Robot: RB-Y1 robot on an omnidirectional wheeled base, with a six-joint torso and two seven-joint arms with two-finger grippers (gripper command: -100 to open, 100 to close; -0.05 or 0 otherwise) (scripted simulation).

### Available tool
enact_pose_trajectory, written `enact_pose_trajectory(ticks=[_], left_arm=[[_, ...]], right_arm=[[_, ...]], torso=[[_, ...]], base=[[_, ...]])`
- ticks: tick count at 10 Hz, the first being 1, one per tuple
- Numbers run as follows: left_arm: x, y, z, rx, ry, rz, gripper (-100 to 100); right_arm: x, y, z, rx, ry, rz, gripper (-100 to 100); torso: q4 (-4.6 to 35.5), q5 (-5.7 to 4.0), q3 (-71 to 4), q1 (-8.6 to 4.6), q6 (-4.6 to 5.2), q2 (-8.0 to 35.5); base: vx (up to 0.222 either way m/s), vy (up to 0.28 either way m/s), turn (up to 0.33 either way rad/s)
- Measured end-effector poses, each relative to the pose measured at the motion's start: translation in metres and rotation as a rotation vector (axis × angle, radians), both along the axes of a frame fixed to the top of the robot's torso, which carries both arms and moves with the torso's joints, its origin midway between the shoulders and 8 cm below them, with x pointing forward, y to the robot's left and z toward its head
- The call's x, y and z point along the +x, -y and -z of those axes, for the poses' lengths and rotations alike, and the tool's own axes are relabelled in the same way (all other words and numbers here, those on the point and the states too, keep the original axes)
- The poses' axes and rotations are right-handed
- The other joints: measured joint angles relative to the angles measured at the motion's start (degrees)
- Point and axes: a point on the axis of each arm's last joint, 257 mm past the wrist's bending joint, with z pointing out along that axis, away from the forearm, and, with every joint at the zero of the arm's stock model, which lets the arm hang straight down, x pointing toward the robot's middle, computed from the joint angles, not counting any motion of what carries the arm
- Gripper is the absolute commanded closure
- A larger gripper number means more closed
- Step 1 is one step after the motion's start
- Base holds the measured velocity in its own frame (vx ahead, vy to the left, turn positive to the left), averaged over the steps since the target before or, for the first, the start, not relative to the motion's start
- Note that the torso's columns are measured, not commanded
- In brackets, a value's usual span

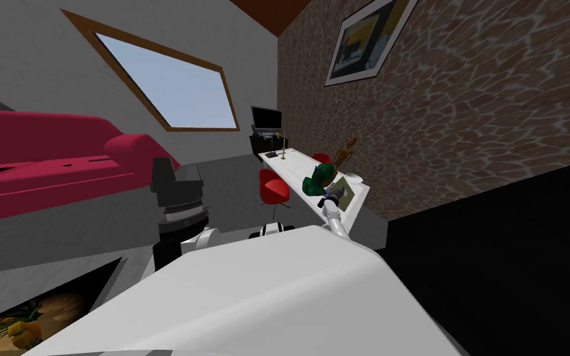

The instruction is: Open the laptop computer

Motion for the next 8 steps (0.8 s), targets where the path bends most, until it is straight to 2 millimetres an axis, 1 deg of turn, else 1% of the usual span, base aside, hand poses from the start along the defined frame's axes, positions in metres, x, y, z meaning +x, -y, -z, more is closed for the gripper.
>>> enact_pose_trajectory(ticks=[2,4,5,6,7,8], left_arm=[[0.0,0.0,0.0,0.0,0.0,0.0,0],[0.0,0.0,0.0,0.0,0.0,0.0,0],[0.0,0.0,0.0,0.0,0.0,0.0,0],[0.0,0.0,0.0,0.0,0.0,0.0,0],[0.0,0.0,0.0,0.0,0.0,0.0,0],[0.0,0.0,0.0,0.0,0.0,0.0,0]], right_arm=[[-0.006,0.017,-0.003,-0.002,0.002,0.079,-100],[-0.016,0.032,-0.005,-0.006,0.004,0.153,-100],[-0.022,0.04,-0.007,-0.004,0.007,0.189,-100],[-0.026,0.044,-0.006,-0.005,0.004,0.21,-100],[-0.03,0.051,-0.006,-0.005,0.006,0.242,-100],[-0.034,0.057,-0.008,-0.001,0.014,0.284,-100]], torso=[[-0.1,0.05,-0.2,0.14,0.0,-0.26],[-0.15,0.05,-0.29,0.12,0.07,-0.46],[-0.18,0.05,-0.35,0.19,-0.01,-0.51],[-0.2,0.06,-0.37,0.18,0.1,-0.56],[-0.16,0.01,-0.3,0.1,-0.09,-0.46],[-0.07,0.0,-0.11,0.05,-0.05,-0.12]], base=[[-0.237,-0.119,0.415],[-0.16,-0.083,0.362],[-0.103,-0.044,0.164],[-0.114,-0.048,0.331],[-0.206,-0.069,0.437],[-0.17,-0.064,0.193]])
